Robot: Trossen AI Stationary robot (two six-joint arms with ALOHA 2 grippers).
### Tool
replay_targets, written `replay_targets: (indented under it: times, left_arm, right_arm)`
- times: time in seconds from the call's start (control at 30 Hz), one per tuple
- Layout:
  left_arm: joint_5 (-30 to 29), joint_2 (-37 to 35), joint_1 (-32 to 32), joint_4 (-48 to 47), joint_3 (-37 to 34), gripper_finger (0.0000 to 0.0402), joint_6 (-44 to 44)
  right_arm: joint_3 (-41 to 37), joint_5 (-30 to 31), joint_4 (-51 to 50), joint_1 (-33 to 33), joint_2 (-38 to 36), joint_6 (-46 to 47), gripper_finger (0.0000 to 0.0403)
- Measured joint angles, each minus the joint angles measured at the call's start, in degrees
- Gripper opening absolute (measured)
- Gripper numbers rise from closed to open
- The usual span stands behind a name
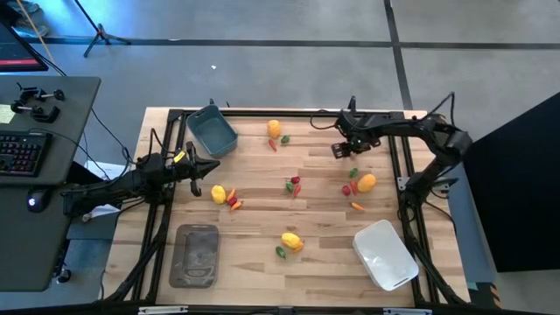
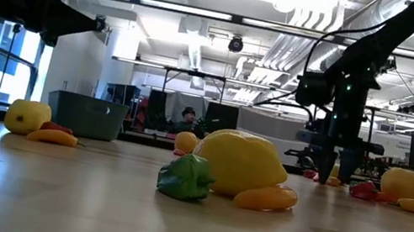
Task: Sort produce into baskets
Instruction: Put the light orange chilli pepper into the white bin
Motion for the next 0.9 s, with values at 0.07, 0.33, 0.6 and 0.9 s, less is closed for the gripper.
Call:
replay_targets:
  times: [0.07,0.33,0.6,0.9]
  left_arm:
    - [-0.02,0.0,0.01,-0.02,-0.02,0.0,0.0]
    - [-0.02,0.0,0.0,-0.02,-0.01,0.0,0.0]
    - [-0.02,-0.01,-0.02,-0.02,-0.01,0.0,0.0]
    - [-0.01,-0.02,-0.01,-0.02,-0.01,0.0,0.0]
  right_arm:
    - [0.2,-0.08,0.1,0.04,0.81,0.02,0.0203]
    - [0.23,-1.06,0.49,-0.35,1.82,-0.75,0.0135]
    - [0.19,-7.05,0.08,-2.24,1.54,-5.45,0.0016]
    - [5.27,-11.56,-10.46,-1.76,-5.21,-6.73,0.0009]
